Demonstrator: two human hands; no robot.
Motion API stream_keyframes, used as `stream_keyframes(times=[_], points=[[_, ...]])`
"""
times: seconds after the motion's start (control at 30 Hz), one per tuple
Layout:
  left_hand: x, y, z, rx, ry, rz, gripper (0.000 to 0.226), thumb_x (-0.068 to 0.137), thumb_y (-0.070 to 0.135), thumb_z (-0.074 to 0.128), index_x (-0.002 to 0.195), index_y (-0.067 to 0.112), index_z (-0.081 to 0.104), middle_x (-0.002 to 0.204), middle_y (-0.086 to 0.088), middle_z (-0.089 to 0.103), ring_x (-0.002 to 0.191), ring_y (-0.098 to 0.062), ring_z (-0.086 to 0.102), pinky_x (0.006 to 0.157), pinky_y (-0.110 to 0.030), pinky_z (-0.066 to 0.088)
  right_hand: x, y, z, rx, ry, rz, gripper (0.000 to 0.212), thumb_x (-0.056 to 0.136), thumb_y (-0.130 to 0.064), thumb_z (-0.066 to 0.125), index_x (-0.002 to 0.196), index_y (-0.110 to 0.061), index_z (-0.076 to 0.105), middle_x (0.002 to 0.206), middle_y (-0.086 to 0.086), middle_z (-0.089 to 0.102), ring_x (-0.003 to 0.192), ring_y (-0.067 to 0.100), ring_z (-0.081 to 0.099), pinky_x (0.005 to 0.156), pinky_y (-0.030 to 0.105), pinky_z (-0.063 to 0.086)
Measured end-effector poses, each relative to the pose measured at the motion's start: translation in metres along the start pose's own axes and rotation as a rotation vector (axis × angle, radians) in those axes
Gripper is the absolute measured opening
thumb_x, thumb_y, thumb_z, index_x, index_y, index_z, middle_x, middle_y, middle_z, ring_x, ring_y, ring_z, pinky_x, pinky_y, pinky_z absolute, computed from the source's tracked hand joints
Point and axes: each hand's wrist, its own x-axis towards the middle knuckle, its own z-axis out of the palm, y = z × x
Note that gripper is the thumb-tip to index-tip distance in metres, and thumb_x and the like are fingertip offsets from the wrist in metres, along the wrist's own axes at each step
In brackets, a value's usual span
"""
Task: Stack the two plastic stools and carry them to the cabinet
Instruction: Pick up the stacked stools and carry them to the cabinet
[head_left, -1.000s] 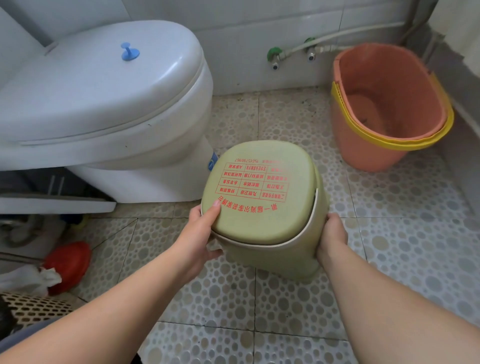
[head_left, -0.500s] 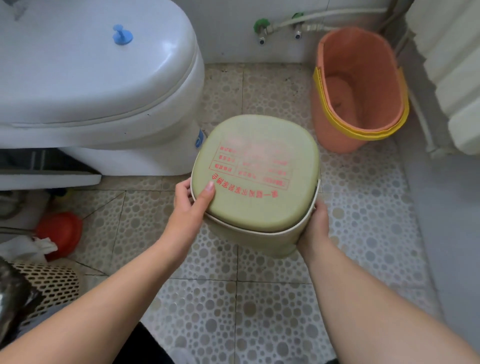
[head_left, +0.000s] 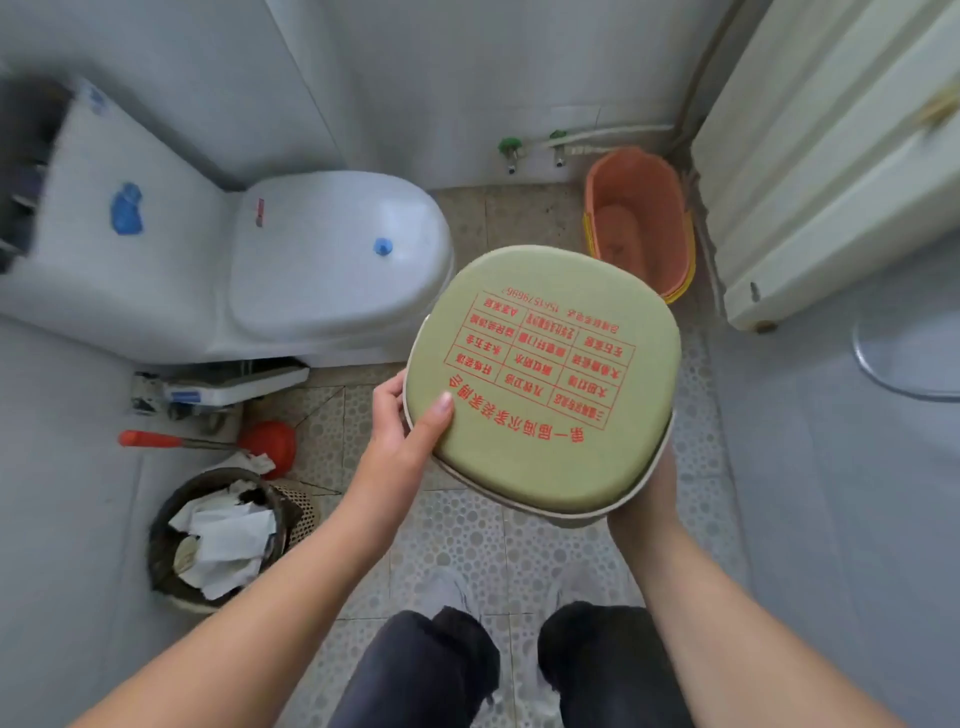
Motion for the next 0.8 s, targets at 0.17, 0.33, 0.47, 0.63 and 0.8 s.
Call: stream_keyframes(times=[0.17, 0.33, 0.47, 0.63, 0.8], points=[[-0.058, 0.122, -0.029, -0.058, -0.048, 0.091, 0.071, 0.079, 0.063, 0.066, 0.137, 0.028, 0.044, 0.14, 0.004, 0.062, 0.128, -0.012, 0.062, 0.114, -0.048, 0.044, -0.121, -0.089, 0.024, -0.072, -0.049, -0.153, 0.057, 0.088, -0.067, 0.058, 0.124, -0.026, 0.076, 0.124, -0.002, 0.077, 0.118, 0.021, 0.07, 0.106, 0.051, 0.052], [-0.106, 0.204, -0.047, -0.124, -0.069, 0.261, 0.067, 0.084, 0.069, 0.053, 0.134, 0.026, 0.044, 0.142, 0.001, 0.059, 0.13, -0.013, 0.058, 0.114, -0.046, 0.042, -0.22, -0.157, 0.043, -0.091, 0.004, -0.316, 0.063, 0.084, -0.076, 0.054, 0.119, -0.028, 0.077, 0.118, -0.008, 0.077, 0.113, 0.017, 0.069, 0.102, 0.045, 0.052], [-0.127, 0.255, -0.066, -0.151, -0.061, 0.383, 0.068, 0.083, 0.081, 0.042, 0.134, 0.037, 0.051, 0.147, 0.008, 0.057, 0.139, -0.016, 0.05, 0.119, -0.053, 0.033, -0.266, -0.187, 0.058, -0.086, 0.079, -0.464, 0.061, 0.084, -0.069, 0.049, 0.123, -0.028, 0.075, 0.122, -0.007, 0.076, 0.114, 0.018, 0.067, 0.107, 0.05, 0.049], [-0.153, 0.328, -0.091, -0.195, -0.034, 0.565, 0.055, 0.085, 0.079, 0.04, 0.125, 0.049, 0.064, 0.147, -0.004, 0.055, 0.134, -0.028, 0.054, 0.113, -0.053, 0.042, -0.324, -0.226, 0.092, 0.011, 0.047, -0.442, 0.051, 0.092, -0.06, 0.049, 0.116, -0.019, 0.067, 0.119, 0.003, 0.069, 0.112, 0.029, 0.062, 0.105, 0.045, 0.048], [-0.16, 0.372, -0.113, -0.262, -0.021, 0.666, 0.036, 0.108, 0.042, 0.039, 0.131, 0.033, 0.064, 0.134, -0.001, 0.066, 0.122, -0.014, 0.063, 0.102, -0.038, 0.049, -0.343, -0.25, 0.117, 0.128, -0.097, -0.314, 0.071, 0.085, -0.068, 0.047, 0.134, -0.021, 0.066, 0.129, 0.007, 0.069, 0.118, 0.034, 0.063, 0.108, 0.052, 0.048]])
